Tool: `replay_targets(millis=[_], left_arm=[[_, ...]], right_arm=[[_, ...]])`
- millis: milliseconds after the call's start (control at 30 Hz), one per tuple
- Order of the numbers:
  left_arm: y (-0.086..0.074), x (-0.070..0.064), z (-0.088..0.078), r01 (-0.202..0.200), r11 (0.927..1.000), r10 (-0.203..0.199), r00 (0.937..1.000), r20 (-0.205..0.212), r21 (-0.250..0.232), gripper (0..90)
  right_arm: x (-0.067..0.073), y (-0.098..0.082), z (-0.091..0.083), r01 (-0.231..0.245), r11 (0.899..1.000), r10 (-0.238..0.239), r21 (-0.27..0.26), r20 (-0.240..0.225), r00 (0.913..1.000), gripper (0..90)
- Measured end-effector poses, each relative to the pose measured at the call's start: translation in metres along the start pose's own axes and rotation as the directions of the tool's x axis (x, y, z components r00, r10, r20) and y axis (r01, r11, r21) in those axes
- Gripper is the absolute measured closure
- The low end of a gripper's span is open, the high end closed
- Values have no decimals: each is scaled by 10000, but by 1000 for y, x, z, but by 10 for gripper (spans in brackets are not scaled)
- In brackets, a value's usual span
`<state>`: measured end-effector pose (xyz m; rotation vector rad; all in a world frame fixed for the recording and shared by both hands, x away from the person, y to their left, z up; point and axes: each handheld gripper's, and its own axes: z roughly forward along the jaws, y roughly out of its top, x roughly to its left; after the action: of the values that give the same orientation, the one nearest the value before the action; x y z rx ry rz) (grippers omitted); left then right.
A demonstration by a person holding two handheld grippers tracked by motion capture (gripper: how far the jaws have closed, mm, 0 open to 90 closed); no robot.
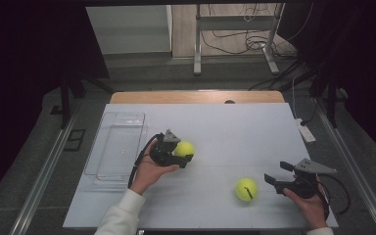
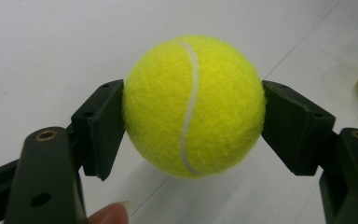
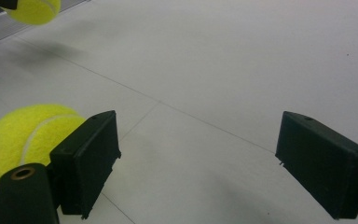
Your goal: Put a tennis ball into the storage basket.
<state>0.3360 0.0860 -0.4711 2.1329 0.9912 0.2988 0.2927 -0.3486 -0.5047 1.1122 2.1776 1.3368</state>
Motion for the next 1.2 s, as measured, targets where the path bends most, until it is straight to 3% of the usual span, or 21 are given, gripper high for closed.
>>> replay_targets(millis=[867, 1200], left_arm=[[3, 7, -36, 233, 9915, -263, 9994, -216, -1283, 268], [2, 17, -46, 595, 9860, -650, 9974, -306, -1560, 268]], right_arm=[[0, 0, -1, -22, 10000, 22, -8, -26, 10000, 134], [0, 0, 1, 10, 10000, -10, 17, -74, 10000, 134]])
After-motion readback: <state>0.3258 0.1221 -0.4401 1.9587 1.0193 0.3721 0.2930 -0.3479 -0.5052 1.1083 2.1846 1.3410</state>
